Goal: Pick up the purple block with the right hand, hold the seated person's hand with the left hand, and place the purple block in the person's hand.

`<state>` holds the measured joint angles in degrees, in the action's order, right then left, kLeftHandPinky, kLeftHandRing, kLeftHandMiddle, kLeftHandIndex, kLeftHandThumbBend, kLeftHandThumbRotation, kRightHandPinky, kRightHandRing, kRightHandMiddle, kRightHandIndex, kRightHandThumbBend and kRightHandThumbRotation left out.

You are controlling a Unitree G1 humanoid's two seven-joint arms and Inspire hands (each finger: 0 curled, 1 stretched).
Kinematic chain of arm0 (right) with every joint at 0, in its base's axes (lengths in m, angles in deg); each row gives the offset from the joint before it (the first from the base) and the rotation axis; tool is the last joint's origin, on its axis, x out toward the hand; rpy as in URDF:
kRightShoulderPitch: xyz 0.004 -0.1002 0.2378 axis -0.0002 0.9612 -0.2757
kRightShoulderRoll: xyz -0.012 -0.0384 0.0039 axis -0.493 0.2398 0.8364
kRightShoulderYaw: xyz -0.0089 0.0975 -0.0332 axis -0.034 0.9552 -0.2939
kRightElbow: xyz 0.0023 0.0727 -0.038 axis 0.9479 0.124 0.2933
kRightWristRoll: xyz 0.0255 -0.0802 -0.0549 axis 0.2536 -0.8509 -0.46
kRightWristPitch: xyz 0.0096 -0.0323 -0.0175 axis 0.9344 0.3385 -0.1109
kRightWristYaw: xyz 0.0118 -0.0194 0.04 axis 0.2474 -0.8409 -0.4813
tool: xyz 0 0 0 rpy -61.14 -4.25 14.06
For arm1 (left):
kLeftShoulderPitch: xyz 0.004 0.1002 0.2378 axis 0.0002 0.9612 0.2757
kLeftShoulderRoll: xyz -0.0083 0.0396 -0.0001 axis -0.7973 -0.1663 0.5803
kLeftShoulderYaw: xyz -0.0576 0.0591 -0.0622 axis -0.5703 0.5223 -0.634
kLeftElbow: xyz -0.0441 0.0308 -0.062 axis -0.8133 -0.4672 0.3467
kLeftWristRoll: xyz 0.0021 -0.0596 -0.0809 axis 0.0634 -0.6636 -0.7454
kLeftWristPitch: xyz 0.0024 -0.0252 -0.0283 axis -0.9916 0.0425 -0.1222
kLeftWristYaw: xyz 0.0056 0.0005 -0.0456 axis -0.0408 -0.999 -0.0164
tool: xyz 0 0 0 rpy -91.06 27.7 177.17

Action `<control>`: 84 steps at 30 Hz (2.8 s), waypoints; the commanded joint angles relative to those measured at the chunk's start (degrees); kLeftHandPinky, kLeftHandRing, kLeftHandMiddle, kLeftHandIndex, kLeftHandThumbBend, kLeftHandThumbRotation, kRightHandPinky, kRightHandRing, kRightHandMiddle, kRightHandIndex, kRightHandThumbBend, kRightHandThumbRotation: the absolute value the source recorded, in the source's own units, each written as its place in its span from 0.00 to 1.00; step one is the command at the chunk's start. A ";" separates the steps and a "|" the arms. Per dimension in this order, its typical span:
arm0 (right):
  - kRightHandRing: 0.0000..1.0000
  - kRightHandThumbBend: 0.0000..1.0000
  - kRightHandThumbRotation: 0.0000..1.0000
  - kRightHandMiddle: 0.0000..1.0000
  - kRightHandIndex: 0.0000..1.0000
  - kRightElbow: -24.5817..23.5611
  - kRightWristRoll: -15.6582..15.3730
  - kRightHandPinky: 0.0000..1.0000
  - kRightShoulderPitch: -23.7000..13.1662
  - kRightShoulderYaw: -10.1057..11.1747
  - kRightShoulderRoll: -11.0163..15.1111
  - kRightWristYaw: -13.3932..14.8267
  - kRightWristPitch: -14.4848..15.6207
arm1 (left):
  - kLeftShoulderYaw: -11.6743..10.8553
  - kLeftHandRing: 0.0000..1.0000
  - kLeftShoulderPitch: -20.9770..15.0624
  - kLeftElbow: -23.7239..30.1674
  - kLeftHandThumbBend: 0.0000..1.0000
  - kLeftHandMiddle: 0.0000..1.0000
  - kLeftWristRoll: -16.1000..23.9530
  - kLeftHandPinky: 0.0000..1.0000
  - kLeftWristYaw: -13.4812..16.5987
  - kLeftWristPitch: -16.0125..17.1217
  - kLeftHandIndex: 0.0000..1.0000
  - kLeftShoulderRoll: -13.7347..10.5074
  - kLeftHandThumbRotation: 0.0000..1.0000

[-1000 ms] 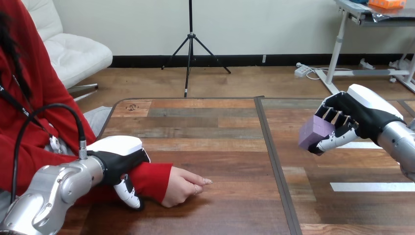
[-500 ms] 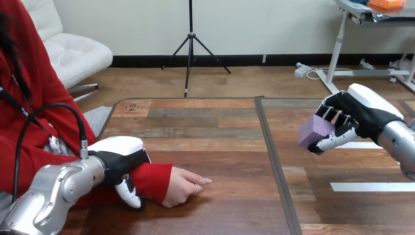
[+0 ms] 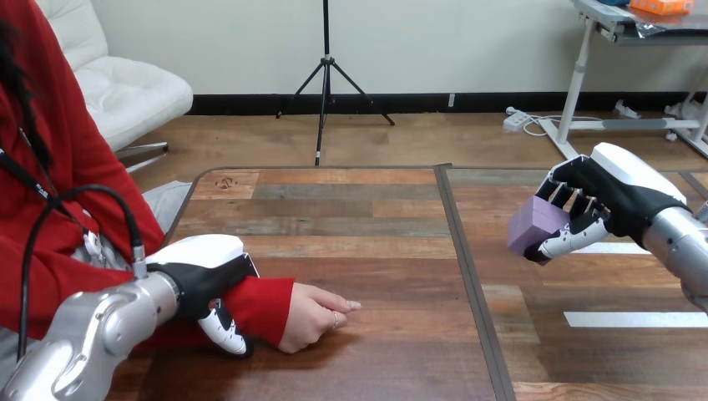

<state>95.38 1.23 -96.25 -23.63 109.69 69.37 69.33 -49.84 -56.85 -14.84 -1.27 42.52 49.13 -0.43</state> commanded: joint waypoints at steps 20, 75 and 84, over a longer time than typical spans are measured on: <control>0.38 0.72 0.00 0.44 0.49 -3.39 2.08 0.33 -1.29 1.95 -1.12 2.10 1.12 | -7.30 0.27 6.75 11.45 0.60 0.37 -7.88 0.21 17.10 1.05 0.36 5.31 0.00; 0.40 0.72 0.00 0.46 0.49 -9.86 3.91 0.37 0.52 3.10 -4.70 1.47 4.37 | -13.09 0.26 4.96 22.29 0.57 0.35 -12.66 0.20 24.22 1.96 0.36 10.66 0.00; 0.38 0.71 0.00 0.45 0.49 -11.70 4.49 0.35 0.92 3.59 -5.19 1.05 4.48 | -12.64 0.26 4.35 22.89 0.59 0.35 -12.29 0.20 24.21 1.64 0.36 10.82 0.00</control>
<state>88.55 4.08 -93.51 -21.99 105.37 69.67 73.57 -59.73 -44.03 2.28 -12.04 64.67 49.58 9.24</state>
